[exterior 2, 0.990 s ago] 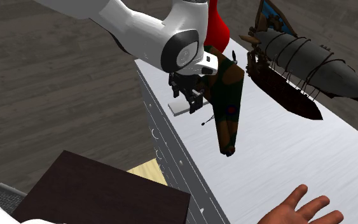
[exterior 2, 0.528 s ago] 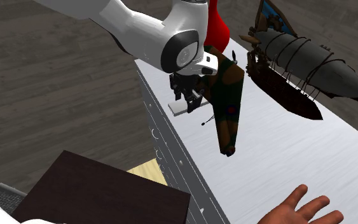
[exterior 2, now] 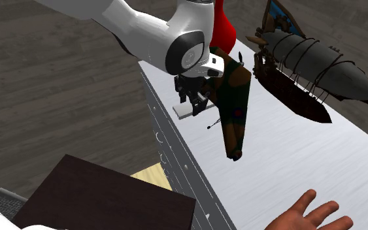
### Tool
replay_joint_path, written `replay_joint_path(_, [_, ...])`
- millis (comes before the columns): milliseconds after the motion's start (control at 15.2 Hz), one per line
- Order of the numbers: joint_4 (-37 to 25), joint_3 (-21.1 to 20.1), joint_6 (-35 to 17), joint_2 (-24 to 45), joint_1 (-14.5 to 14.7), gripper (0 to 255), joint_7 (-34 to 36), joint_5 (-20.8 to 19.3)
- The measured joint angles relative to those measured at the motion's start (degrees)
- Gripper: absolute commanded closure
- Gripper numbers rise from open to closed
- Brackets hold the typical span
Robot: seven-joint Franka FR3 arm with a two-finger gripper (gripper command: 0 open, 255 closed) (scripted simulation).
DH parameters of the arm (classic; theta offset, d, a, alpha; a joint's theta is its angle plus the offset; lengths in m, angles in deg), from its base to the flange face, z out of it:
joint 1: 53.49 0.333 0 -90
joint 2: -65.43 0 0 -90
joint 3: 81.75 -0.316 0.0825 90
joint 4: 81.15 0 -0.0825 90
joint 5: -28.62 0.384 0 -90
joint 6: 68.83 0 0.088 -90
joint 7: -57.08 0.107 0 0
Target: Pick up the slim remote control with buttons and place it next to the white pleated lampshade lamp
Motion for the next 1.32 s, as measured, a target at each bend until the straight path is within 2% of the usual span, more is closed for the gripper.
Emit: replay_joint_path(1320, [-5.7, 0.1, 14.4, -8.8, 0.1, 255, 1.7, -2.1])
